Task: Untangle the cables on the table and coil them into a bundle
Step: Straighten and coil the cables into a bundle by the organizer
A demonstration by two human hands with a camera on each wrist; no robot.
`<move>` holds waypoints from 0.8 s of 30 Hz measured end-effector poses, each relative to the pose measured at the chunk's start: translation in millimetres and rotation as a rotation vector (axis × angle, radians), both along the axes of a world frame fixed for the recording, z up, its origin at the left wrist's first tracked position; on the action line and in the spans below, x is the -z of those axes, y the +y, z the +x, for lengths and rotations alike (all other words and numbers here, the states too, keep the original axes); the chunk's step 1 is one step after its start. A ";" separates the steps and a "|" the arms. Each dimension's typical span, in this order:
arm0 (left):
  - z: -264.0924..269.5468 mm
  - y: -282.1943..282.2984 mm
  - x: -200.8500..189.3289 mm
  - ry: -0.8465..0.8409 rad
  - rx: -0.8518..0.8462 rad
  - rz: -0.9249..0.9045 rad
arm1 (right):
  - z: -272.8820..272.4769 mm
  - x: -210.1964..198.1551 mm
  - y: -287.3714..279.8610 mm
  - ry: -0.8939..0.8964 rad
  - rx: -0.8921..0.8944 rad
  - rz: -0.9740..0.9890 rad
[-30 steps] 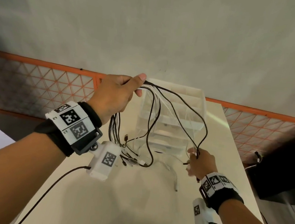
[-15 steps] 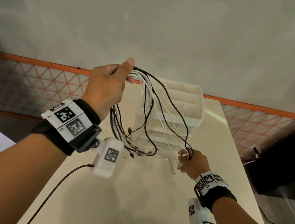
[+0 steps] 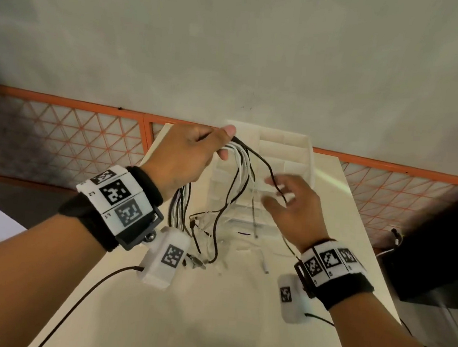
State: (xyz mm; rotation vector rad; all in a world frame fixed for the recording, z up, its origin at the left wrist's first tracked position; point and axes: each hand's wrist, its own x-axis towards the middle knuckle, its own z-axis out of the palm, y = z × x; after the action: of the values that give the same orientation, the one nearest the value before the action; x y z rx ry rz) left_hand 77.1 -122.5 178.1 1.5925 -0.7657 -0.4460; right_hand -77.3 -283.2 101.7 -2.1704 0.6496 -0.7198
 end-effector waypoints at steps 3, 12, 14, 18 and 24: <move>-9.5 -3.9 4.2 -0.001 0.016 0.039 | 23.9 -32.1 17.5 -0.021 -0.130 -0.019; -0.4 10.1 -3.9 -0.021 -0.101 -0.024 | 19.5 32.9 0.3 0.336 -0.068 -0.027; 1.1 10.7 -8.6 -0.030 -0.102 -0.028 | 13.1 46.7 -2.3 0.376 -0.043 0.063; -1.4 9.6 -11.9 -0.025 -0.092 -0.037 | -2.4 68.5 -9.2 0.592 0.012 0.094; -2.1 6.7 -18.9 -0.006 -0.073 -0.058 | -21.2 87.4 -22.2 0.711 0.150 0.111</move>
State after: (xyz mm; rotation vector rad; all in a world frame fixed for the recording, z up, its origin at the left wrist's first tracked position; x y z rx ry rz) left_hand 75.0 -115.8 197.0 1.5632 -0.7163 -0.3637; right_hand -98.6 -305.3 14.3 -2.2710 1.1867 0.0497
